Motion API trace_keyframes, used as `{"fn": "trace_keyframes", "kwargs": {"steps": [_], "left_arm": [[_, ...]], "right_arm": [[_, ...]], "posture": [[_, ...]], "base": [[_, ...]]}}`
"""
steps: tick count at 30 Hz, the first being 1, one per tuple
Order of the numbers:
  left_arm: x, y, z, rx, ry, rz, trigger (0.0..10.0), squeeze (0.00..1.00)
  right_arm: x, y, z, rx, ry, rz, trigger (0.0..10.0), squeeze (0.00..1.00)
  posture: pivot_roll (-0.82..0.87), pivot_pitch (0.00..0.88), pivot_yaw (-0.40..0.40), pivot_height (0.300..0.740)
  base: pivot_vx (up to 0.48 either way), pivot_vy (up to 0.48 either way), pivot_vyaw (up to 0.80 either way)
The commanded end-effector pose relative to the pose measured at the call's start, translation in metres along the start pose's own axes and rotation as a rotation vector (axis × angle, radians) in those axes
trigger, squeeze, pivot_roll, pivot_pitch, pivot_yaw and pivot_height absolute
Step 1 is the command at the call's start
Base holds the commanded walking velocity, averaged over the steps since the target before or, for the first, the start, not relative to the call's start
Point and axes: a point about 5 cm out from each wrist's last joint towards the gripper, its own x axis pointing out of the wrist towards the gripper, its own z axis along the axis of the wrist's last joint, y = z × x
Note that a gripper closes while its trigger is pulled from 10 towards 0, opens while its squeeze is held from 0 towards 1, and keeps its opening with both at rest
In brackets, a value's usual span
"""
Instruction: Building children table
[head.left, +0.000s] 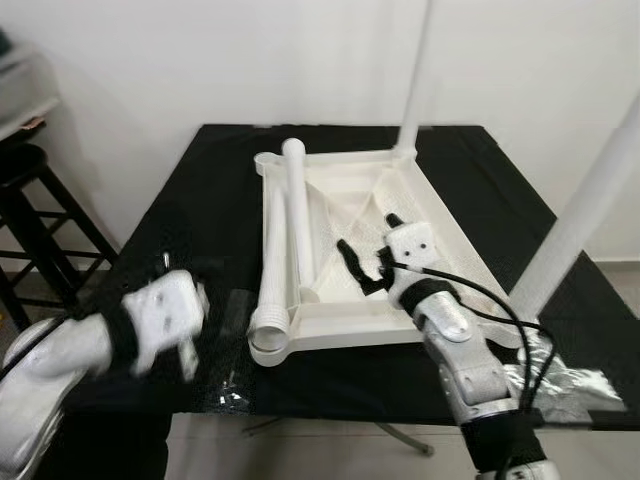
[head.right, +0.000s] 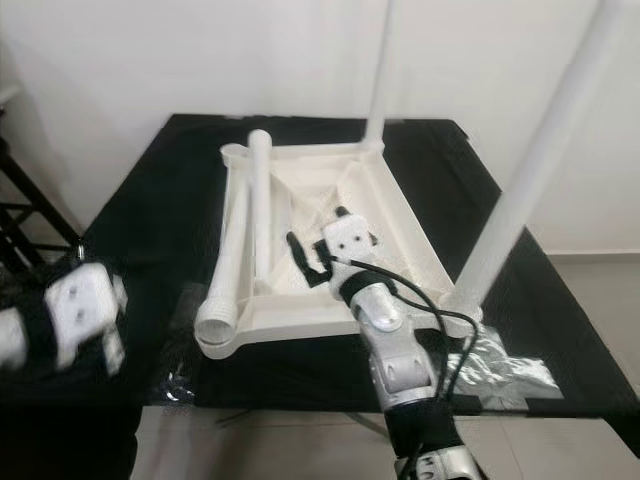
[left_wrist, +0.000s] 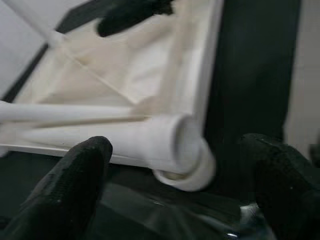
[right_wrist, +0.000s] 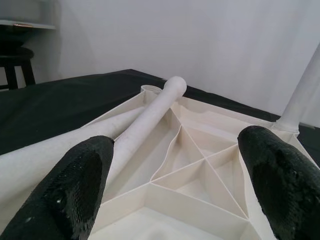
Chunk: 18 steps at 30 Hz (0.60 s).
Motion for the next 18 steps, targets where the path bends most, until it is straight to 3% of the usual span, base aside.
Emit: {"fn": "trace_keyframes", "kwargs": {"steps": [1,3,5,8,11,12,13,14,18], "left_arm": [[0.000,-0.004,0.001,0.002,0.016,-0.045,10.0,1.00],[0.000,-0.021,-0.009,-0.033,0.051,-0.086,10.0,1.00],[0.003,-0.027,-0.015,-0.040,0.067,-0.079,10.0,1.00],[0.006,-0.030,-0.020,-0.027,0.084,-0.054,10.0,1.00],[0.018,-0.024,-0.027,0.011,0.122,0.060,10.0,0.98],[0.022,-0.021,-0.028,0.019,0.136,0.094,10.0,0.23],[0.022,-0.021,-0.028,0.019,0.136,0.094,10.0,0.23],[0.026,-0.018,-0.029,0.028,0.146,0.116,10.0,0.00],[0.029,-0.015,-0.028,0.037,0.151,0.127,10.0,0.00]], "right_arm": [[0.000,0.002,-0.002,0.008,0.009,0.001,10.0,0.00],[0.001,0.002,-0.002,0.006,0.014,0.001,10.0,0.00],[0.001,0.002,-0.003,0.005,0.019,0.001,10.0,0.00],[0.001,0.002,-0.004,0.005,0.023,-0.001,10.0,0.00],[0.002,0.003,-0.005,0.000,0.034,0.003,10.0,0.00],[0.002,0.004,-0.006,-0.004,0.046,0.011,10.0,0.00],[0.002,0.004,-0.006,-0.004,0.046,0.011,10.0,0.00],[0.003,0.007,-0.008,-0.006,0.066,0.040,10.0,0.00],[0.004,0.009,-0.005,0.021,0.094,0.126,10.0,0.00]], "posture": [[0.02,0.036,-0.009,0.740],[0.02,0.036,-0.012,0.740],[0.02,0.036,-0.010,0.740],[0.03,0.036,-0.010,0.740],[0.03,0.031,-0.008,0.740],[0.03,0.028,-0.006,0.740],[0.03,0.028,-0.006,0.740],[0.03,0.024,-0.001,0.740],[0.03,0.019,0.010,0.740]], "base": [[0.000,0.000,0.00],[0.000,0.000,0.00],[0.000,0.000,0.00],[0.000,0.000,0.00],[0.000,0.000,0.00],[0.000,0.000,0.00],[0.000,0.000,0.00],[0.000,0.000,0.00],[0.000,0.000,0.00]]}}
